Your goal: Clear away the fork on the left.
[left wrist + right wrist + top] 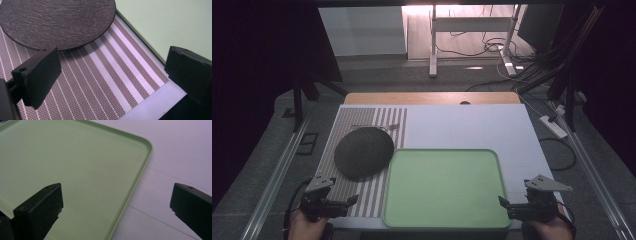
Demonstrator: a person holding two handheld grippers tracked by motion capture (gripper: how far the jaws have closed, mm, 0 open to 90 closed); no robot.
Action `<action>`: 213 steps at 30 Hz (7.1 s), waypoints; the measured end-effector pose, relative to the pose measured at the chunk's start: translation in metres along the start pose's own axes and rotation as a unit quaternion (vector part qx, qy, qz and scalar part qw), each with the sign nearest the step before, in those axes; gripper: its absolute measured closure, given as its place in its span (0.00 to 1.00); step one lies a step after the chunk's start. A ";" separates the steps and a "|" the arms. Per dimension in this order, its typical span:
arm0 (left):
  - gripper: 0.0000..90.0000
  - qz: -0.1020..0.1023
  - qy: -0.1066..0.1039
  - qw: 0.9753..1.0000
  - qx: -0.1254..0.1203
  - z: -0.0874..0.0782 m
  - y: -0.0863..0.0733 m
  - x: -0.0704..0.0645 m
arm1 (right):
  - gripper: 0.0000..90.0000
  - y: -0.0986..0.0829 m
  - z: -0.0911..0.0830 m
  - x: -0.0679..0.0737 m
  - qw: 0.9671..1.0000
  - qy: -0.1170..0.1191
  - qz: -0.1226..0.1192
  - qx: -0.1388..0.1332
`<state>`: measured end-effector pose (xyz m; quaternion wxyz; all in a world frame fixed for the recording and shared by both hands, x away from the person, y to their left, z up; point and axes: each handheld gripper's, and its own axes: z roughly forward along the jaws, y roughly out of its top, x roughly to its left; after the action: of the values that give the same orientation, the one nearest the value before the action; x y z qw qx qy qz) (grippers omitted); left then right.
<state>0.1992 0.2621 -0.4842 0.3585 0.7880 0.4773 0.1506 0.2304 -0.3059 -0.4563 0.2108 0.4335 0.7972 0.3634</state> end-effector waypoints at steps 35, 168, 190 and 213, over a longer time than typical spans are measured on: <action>0.00 0.027 -0.040 0.998 0.027 0.014 0.011 0.001 | 0.00 0.001 0.003 0.000 1.000 0.010 -0.003 0.015; 0.99 -0.051 0.087 0.984 0.145 0.188 0.155 0.195 | 0.00 0.001 0.008 0.001 0.999 0.020 -0.016 0.038; 0.79 -0.055 0.037 0.989 0.135 0.173 0.164 0.188 | 0.00 0.002 0.009 0.002 0.999 0.021 -0.024 0.043; 0.00 0.008 0.009 0.986 0.166 0.217 0.203 0.142 | 0.00 0.002 0.009 0.003 0.998 0.022 -0.028 0.045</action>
<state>0.5263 0.2349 -0.5065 0.2169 0.8388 0.4931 0.0792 0.2358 -0.2994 -0.4606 0.1832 0.4118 0.8292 0.3304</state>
